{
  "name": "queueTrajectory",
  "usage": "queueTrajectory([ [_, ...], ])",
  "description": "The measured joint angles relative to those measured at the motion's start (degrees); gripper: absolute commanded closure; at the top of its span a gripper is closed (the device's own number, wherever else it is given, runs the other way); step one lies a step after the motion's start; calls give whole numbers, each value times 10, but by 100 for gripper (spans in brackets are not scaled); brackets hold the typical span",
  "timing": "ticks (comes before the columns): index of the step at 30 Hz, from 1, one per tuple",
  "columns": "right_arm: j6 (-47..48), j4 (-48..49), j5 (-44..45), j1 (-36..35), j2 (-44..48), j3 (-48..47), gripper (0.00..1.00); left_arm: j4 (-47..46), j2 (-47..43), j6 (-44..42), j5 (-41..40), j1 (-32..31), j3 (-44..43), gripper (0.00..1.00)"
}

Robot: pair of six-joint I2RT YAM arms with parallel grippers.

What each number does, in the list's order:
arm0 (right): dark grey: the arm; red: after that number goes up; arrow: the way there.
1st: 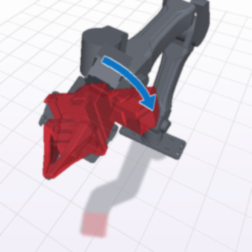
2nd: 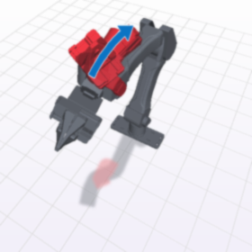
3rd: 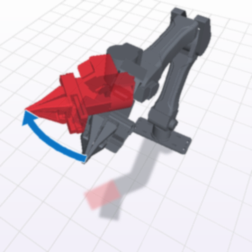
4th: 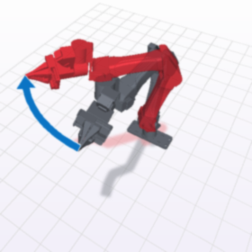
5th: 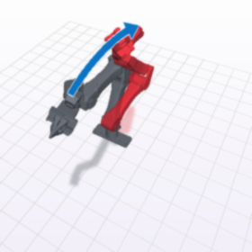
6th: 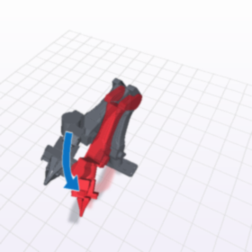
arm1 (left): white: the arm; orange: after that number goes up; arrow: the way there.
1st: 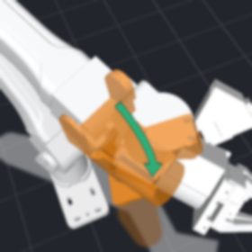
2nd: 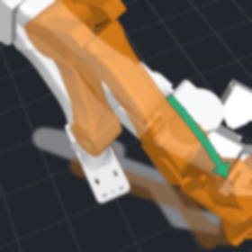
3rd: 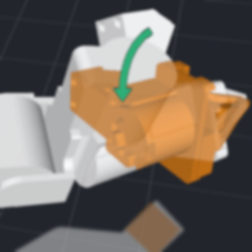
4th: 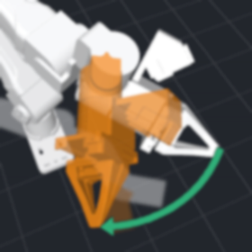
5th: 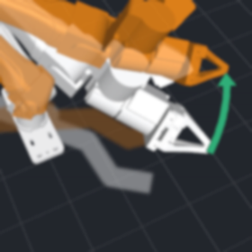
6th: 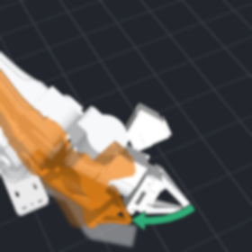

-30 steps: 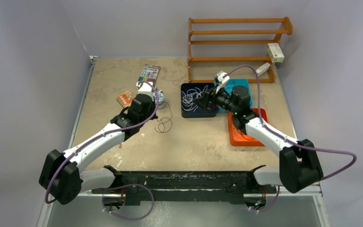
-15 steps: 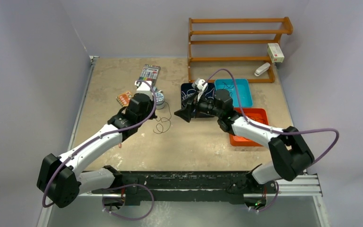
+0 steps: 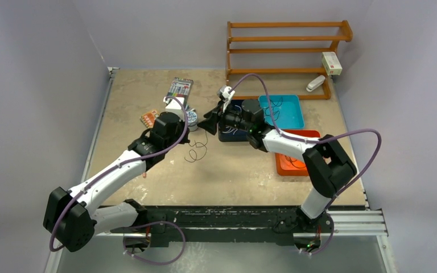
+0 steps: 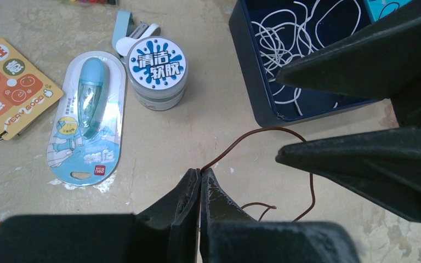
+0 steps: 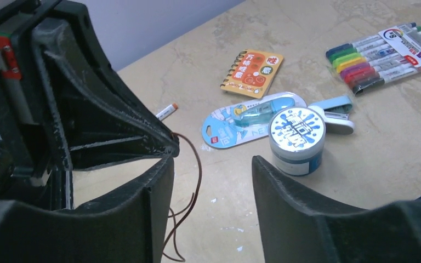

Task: Untangle the cables

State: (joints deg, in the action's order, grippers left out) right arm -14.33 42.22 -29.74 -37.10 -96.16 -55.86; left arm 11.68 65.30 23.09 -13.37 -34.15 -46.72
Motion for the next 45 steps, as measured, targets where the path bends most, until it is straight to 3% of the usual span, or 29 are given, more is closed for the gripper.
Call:
queueTrajectory([
  [9,9,-16,-3,0,-14,-15,43,0,-16,-2,0,0,0,100],
  [15,27,-40,-14,-1,-14,-17,57,0,-16,-2,0,0,0,100],
  [22,36,-50,-13,-1,-16,-31,89,-3,-27,-2,2,0,0,100],
  [26,35,-62,-20,-1,-11,-33,99,-12,-43,-2,22,0,0,79],
  [31,35,-103,-35,-1,30,-55,100,-28,-85,-4,42,0,2,63],
  [45,71,-223,-64,-1,103,-152,100,-47,-148,-50,53,0,6,57],
])
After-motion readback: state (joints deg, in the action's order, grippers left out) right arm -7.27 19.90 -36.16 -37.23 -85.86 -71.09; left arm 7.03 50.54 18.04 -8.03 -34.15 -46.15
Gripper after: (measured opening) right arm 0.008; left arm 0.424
